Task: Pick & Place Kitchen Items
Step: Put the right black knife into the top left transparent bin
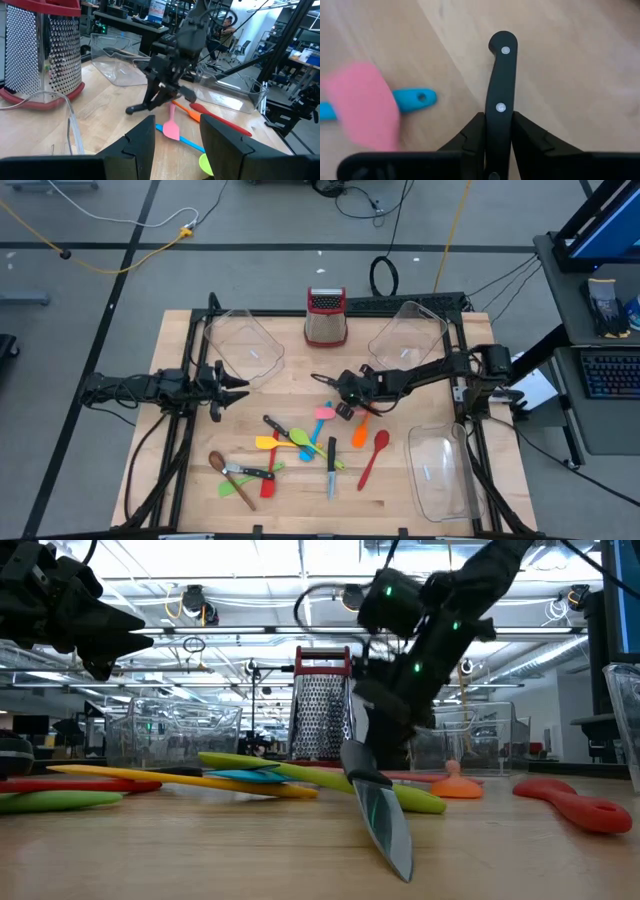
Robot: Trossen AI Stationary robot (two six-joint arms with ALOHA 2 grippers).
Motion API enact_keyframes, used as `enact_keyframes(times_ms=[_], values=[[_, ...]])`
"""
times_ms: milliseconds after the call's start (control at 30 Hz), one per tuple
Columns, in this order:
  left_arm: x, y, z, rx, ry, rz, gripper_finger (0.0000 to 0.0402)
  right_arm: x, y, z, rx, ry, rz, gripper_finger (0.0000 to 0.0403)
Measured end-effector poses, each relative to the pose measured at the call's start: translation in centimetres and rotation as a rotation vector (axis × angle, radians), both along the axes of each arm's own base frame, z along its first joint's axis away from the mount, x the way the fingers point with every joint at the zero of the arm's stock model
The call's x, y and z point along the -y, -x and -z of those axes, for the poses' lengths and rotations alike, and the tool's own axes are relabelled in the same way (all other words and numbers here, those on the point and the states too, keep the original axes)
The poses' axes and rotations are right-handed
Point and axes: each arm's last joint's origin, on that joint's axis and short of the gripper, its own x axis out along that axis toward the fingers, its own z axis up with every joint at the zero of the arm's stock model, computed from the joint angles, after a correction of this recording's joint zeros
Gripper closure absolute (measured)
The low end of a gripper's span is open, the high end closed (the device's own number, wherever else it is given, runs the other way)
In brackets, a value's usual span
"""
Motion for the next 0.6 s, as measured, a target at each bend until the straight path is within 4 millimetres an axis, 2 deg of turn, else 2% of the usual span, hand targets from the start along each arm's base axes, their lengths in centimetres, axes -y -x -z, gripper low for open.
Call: enact_keyframes(times_ms=[200, 367, 500, 600], values=[[0.0, 0.0, 0.0, 0.003, 0.006, 0.001, 0.0245, -0.7, 0.8, -4.4, 0.137, 0.01, -0.031, 0.034], [0.0, 0.0, -0.1, 0.022, 0.097, -0.004, 0.0245, -2.4, 2.0, -8.5, 0.256, 0.084, -0.161, 0.034], [0.0, 0.0, -0.1, 0.037, 0.216, -0.01, 0.0245, -4.0, 2.8, -10.6, 0.307, 0.206, -0.26, 0.034], [0.0, 0.0, -0.2, 0.056, 0.291, -0.012, 0.0245, -5.1, 3.0, -11.4, 0.334, 0.309, -0.327, 0.034]])
